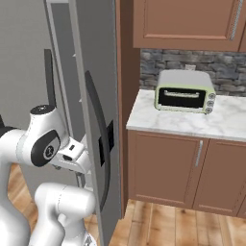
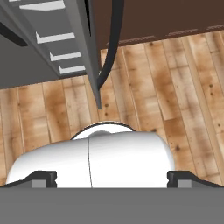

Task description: Take the bottled waters from the counter and place them in the freezer to freeze. Close the freezer door after placing the bottles.

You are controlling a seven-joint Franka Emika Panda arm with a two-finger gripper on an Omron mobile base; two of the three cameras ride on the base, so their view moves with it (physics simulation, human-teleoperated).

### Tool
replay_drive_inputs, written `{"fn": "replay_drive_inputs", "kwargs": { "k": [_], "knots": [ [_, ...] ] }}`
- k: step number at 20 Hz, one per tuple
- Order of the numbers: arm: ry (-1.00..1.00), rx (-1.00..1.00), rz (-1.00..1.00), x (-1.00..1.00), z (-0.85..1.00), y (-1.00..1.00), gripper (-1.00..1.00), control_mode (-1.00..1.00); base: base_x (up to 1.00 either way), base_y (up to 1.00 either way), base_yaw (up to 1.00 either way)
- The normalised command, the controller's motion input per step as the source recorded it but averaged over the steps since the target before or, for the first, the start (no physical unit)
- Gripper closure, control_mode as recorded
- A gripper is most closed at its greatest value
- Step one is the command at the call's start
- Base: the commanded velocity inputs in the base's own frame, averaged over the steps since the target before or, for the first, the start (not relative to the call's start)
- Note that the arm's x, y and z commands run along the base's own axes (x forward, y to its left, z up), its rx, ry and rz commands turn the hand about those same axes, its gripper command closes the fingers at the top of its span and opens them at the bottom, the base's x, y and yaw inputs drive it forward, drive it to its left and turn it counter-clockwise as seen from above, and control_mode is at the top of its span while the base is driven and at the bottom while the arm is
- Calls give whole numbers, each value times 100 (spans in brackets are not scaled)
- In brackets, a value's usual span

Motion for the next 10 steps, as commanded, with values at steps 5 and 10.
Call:
{"fn": "replay_drive_inputs", "kwargs": {
  "k": [5, 10],
  "knots": [
    [0, 0, 0, 0, 0, 0, -100, 100, 3, 0, 0],
    [0, 0, 0, 0, 0, 0, -100, 100, 5, 0, 0]
  ]
}}
